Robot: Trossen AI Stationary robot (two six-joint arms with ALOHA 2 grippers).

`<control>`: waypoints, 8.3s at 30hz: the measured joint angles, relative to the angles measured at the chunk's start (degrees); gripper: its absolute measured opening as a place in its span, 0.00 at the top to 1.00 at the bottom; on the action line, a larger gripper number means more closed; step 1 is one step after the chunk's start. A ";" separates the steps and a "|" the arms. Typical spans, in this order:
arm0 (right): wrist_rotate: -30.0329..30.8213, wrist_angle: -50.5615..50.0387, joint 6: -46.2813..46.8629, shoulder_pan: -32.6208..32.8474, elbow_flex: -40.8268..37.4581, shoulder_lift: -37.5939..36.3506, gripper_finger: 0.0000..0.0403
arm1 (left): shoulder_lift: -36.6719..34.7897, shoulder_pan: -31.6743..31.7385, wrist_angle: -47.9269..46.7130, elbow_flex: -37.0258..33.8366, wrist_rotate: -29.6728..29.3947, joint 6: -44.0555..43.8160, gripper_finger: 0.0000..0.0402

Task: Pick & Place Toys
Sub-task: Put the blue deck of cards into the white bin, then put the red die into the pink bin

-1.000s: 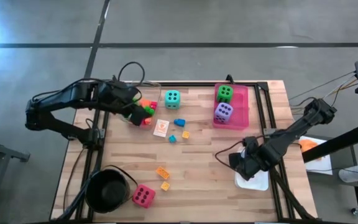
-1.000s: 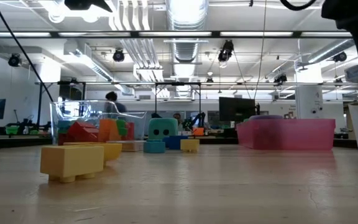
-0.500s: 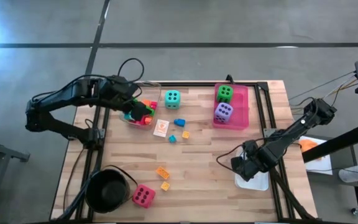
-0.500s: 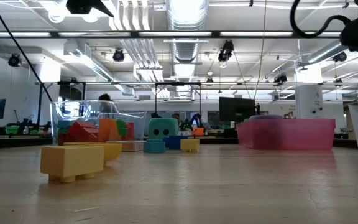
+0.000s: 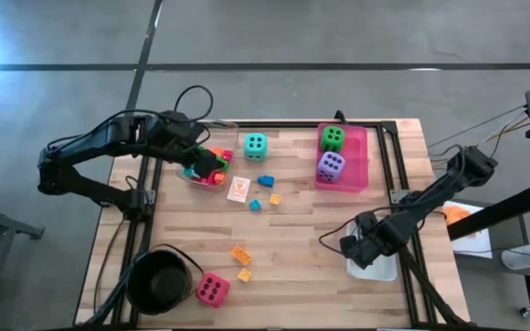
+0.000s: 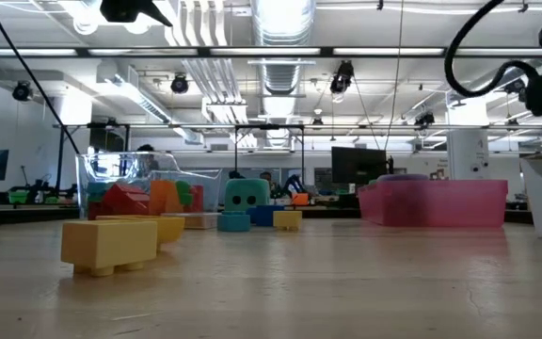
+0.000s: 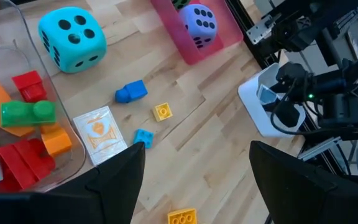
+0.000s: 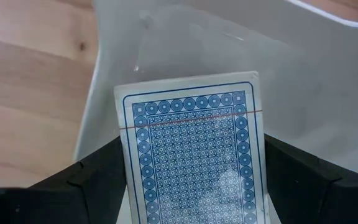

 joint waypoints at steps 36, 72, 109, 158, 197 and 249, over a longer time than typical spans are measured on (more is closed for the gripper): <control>-3.22 3.24 -7.79 0.00 1.20 3.64 0.06 | 0.00 0.45 -0.37 -0.04 1.53 -0.17 0.27; 12.24 -28.05 -31.31 -1.71 34.12 2.07 0.06 | 6.98 -2.74 -6.74 -0.48 14.59 13.57 0.27; 34.04 -26.33 -18.75 12.35 33.71 -8.57 0.06 | 22.08 -24.06 8.36 -19.33 36.01 34.17 0.27; 33.94 -24.47 -21.63 12.35 31.98 -8.55 0.06 | 33.62 -32.68 26.94 -25.53 37.98 29.78 0.39; 45.51 -20.63 -32.39 12.27 31.90 -8.70 0.06 | 13.03 -24.69 25.98 -24.50 30.69 23.47 0.83; 15.18 10.28 -107.83 -23.93 57.86 3.10 0.06 | 6.05 -0.13 72.02 -22.47 27.76 -2.78 0.89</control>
